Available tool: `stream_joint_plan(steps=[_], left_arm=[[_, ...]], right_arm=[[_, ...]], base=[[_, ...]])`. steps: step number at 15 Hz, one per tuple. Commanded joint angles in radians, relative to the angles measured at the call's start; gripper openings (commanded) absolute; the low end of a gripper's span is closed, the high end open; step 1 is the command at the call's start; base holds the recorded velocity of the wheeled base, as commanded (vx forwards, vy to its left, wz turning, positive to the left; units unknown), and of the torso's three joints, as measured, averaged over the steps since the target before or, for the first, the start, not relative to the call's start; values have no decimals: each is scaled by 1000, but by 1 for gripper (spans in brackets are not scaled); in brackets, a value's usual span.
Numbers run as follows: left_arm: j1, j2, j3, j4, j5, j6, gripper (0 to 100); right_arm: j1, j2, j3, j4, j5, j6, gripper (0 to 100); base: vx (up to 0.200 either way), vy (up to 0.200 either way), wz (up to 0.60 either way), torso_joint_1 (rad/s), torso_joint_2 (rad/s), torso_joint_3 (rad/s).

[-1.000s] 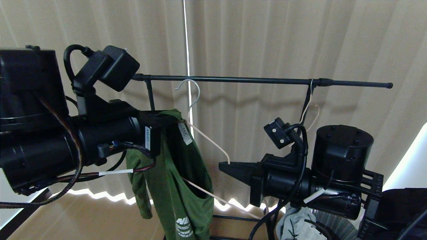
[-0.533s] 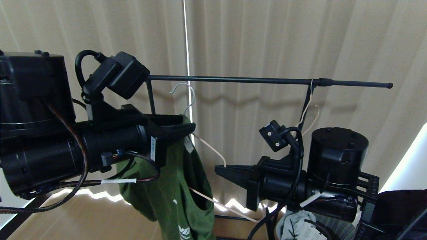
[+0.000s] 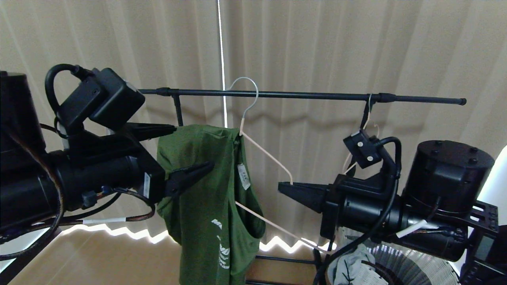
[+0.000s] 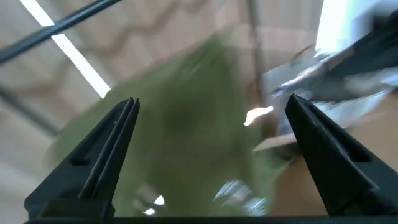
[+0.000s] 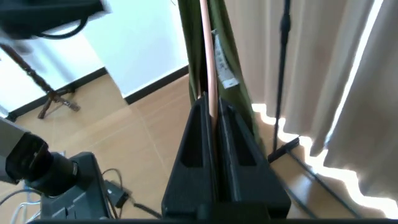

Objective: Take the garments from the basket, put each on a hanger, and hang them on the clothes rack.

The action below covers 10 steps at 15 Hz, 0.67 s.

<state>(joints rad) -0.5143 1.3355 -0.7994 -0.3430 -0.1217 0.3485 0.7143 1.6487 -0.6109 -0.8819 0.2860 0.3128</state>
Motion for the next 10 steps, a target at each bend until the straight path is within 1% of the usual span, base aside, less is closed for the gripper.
stream_joint_plan(steps=[1,2,4,5,6,7,9,10], left_arm=[[60,-21,28,-14,1,40,100],[80,-22,43,-53,2,66,100],[100,-19,63,-113,-1,142,100],[100,-19,65,-116,-1,155,100],[102,-12,66,-120,-1,247,100],[102,-1,63,-120,-1,316,100],[106,37,42,-120,-1,405,100],[120,59,23,-122,-1,437,100]], right_arm=[[-19,-67,42,1,1,-35,0],[-38,-84,62,1,4,-73,0],[-41,-96,66,3,7,-81,0],[-41,-96,66,3,7,-83,0],[-41,-95,66,3,9,-83,0],[-39,-93,66,3,9,-83,0],[-25,-92,66,3,10,-83,0],[-16,-93,66,1,10,-83,0]], base=[[0,0,0,0,0,0],[0,0,0,0,0,0],[0,0,0,0,0,0],[0,0,0,0,0,0],[0,0,0,0,0,0],[0,0,0,0,0,0],[0,0,0,0,0,0],[0,0,0,0,0,0]])
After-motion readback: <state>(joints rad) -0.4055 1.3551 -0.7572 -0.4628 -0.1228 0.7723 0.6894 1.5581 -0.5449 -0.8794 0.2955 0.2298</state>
